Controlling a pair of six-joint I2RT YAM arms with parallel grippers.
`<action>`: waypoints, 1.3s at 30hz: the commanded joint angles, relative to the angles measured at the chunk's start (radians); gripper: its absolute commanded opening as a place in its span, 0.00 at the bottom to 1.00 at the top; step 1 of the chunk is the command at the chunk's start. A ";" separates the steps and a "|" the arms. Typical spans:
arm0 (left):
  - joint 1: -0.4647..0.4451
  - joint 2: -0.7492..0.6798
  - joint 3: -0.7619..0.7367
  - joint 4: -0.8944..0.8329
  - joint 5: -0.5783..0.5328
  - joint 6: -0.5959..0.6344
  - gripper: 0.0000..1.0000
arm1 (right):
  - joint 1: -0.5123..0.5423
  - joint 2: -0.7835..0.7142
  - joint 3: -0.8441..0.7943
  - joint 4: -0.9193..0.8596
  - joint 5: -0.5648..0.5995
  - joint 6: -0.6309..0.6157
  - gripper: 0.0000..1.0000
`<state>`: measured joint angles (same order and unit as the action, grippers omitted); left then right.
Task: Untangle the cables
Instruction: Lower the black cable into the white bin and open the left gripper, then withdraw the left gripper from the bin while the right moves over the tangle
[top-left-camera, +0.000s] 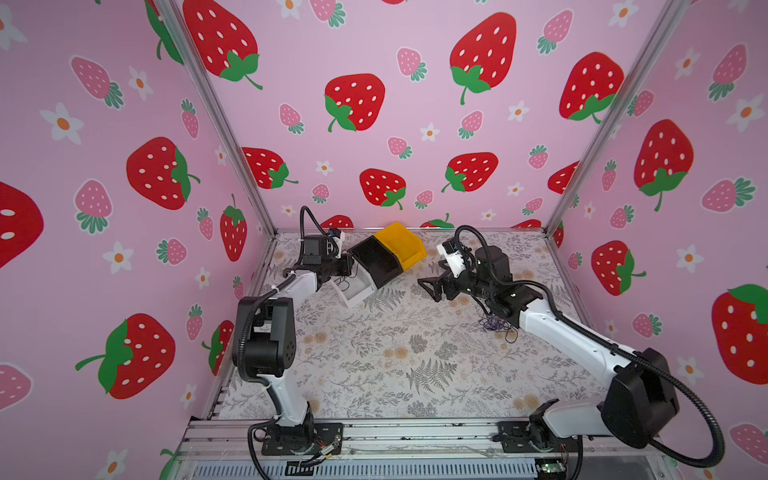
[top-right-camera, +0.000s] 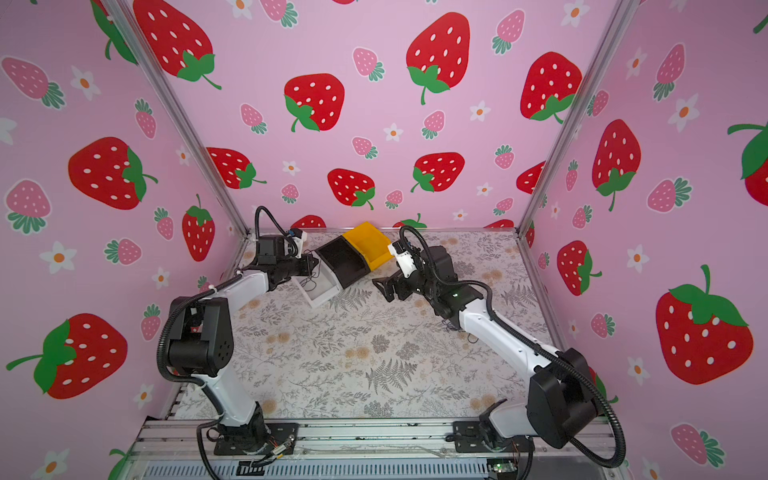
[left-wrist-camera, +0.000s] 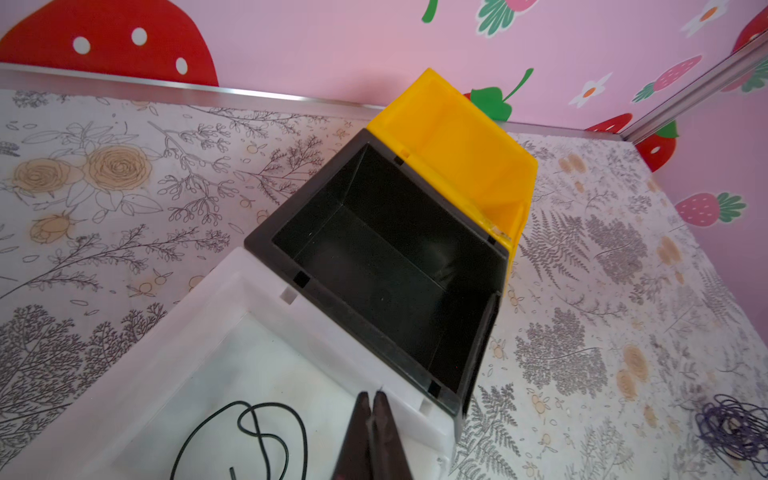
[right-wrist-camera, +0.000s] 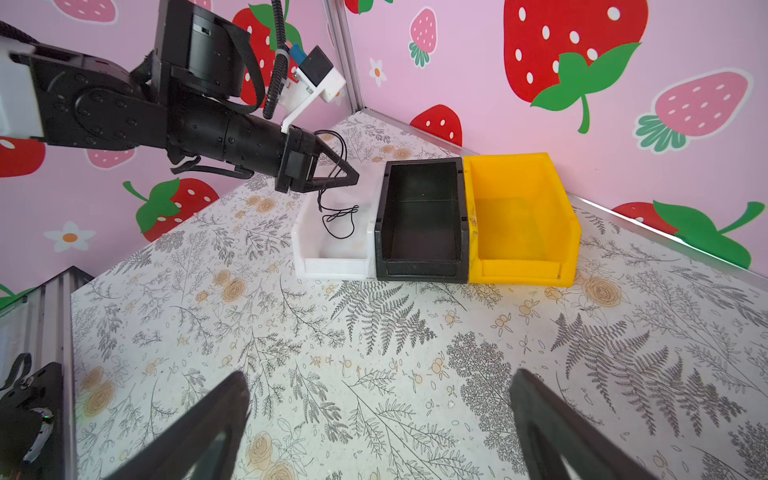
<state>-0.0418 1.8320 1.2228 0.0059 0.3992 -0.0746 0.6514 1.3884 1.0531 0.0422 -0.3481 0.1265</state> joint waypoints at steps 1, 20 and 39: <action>0.005 0.014 0.020 -0.056 -0.075 0.060 0.00 | -0.004 0.003 -0.020 -0.004 0.006 -0.012 1.00; 0.006 0.051 0.110 -0.190 -0.246 0.014 0.43 | -0.004 0.041 -0.031 -0.004 -0.001 -0.014 0.99; 0.003 -0.273 -0.063 -0.043 -0.157 -0.093 0.55 | -0.023 -0.001 -0.030 -0.080 0.131 0.033 0.99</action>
<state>-0.0391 1.6169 1.1797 -0.0681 0.1802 -0.1284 0.6445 1.4208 1.0298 0.0044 -0.2825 0.1364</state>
